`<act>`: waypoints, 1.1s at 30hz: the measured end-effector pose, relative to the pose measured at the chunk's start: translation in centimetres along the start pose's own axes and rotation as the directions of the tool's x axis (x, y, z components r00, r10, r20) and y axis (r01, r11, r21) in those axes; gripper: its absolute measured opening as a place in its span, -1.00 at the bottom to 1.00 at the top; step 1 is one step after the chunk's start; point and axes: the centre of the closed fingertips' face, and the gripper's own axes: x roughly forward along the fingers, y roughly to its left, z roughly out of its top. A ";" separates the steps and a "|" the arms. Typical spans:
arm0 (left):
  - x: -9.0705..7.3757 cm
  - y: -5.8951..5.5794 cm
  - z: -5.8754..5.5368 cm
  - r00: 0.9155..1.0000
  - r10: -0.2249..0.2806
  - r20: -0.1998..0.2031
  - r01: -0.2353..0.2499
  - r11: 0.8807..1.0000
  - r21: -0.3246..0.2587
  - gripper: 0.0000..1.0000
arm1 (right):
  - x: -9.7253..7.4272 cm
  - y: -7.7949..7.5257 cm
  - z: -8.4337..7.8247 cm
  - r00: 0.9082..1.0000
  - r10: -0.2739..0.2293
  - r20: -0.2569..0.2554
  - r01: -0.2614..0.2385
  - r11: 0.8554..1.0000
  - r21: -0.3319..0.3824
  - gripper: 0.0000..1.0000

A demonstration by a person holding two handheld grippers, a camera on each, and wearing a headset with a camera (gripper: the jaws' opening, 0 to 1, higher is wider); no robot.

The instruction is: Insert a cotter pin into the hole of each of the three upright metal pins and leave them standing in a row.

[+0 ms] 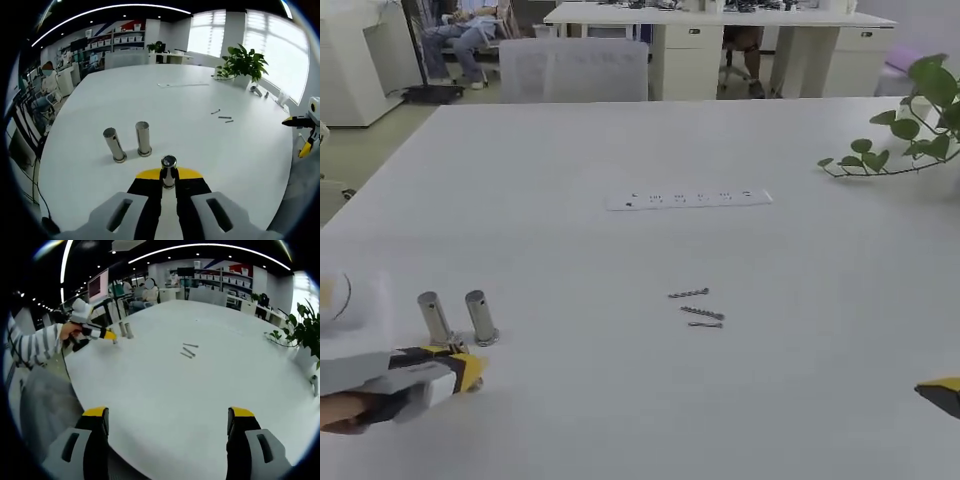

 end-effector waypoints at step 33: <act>0.6 -4.3 -0.7 0.990 0.136 -0.034 -0.140 0.977 -0.159 -0.85 | -0.5 0.0 0.4 0.999 0.043 0.019 -0.042 0.999 -0.025 0.99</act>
